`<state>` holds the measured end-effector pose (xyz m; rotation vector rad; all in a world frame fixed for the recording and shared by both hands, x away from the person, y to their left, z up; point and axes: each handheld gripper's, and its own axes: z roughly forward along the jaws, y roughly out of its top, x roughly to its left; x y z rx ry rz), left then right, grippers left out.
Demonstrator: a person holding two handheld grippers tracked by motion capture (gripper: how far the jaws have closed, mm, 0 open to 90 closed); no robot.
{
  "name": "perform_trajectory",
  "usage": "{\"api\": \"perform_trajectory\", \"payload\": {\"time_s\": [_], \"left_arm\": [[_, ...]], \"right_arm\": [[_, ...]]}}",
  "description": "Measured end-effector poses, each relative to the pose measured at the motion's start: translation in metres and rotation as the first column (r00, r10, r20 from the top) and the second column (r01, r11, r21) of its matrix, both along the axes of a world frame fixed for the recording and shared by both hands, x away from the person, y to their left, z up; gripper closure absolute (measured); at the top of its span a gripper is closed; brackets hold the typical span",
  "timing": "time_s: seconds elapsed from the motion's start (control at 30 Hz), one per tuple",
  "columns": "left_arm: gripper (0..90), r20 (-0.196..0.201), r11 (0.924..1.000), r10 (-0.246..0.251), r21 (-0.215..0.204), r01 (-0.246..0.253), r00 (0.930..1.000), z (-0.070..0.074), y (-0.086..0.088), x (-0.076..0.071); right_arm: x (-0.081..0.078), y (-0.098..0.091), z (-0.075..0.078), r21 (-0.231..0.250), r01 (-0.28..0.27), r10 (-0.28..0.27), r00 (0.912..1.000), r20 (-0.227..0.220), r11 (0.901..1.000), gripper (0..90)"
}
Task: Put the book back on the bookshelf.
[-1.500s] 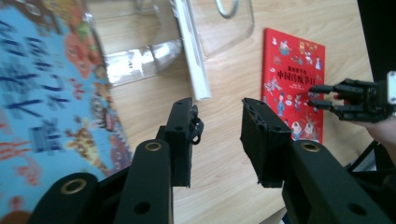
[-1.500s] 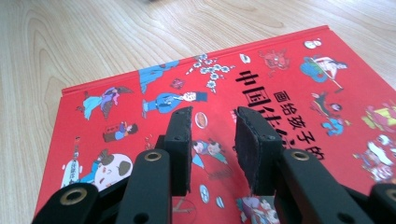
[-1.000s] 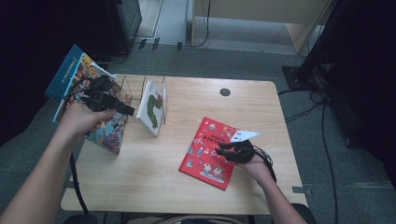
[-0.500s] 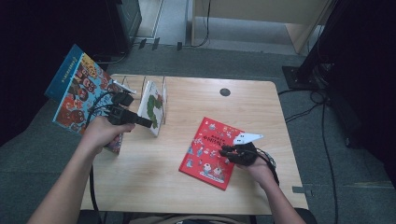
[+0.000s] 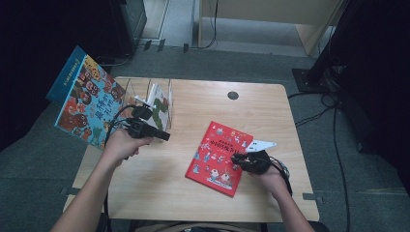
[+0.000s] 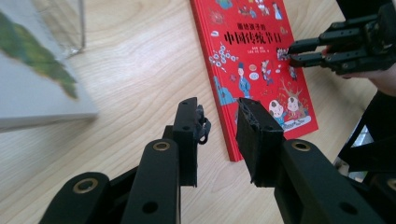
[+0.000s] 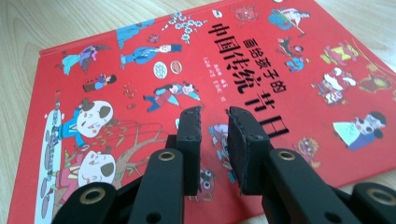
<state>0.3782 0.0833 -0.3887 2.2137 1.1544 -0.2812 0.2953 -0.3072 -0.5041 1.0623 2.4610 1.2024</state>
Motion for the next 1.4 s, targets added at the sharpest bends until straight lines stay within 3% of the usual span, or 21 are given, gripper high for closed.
{"api": "perform_trajectory", "payload": {"time_s": [0.17, 0.27, 0.4, 0.6, 0.87, 1.17, 1.4], "left_arm": [[71.5, 0.006, 0.9998, -0.018, 0.005, 0.018, 0.9998, -0.017, -0.012, -0.001], [75.6, -0.029, 0.9995, -0.004, -0.031, 0.004, 0.9996, -0.028, -0.015, 0.001], [78.9, -0.032, 0.9991, 0.010, -0.040, -0.011, 0.9994, -0.043, -0.020, 0.002], [81.2, -0.030, 0.9998, -0.011, -0.019, 0.010, 0.9995, -0.061, -0.029, 0.002], [81.2, -0.035, 0.9995, -0.029, -0.009, 0.029, 0.9989, -0.077, -0.038, 0.003], [79.2, -0.051, 0.9982, -0.056, 0.021, 0.057, 0.9972, -0.091, -0.051, -0.001], [78.1, -0.049, 0.9992, -0.031, 0.022, 0.032, 0.9983, -0.094, -0.051, -0.005]], "right_arm": [[-0.003, -0.005, -0.001, -0.010, 0.013, -0.013, 0.9999, -0.001, 0.9999, 78.8], [-0.005, -0.008, -0.001, -0.013, 0.031, -0.031, 0.9995, -0.009, 0.9994, 81.7], [-0.007, -0.013, -0.003, -0.018, 0.044, -0.044, 0.9990, -0.010, 0.9989, 83.5], [-0.009, -0.019, -0.004, -0.010, 0.078, -0.078, 0.9969, -0.007, 0.9969, 85.6], [-0.011, -0.029, -0.004, -0.018, 0.135, -0.135, 0.9907, -0.016, 0.9907, 85.9], [-0.009, -0.034, -0.007, -0.033, 0.154, -0.155, 0.9875, -0.029, 0.9875, 85.8], [-0.005, -0.032, -0.008, -0.026, 0.155, -0.155, 0.9876, -0.023, 0.9876, 85.6]]}}
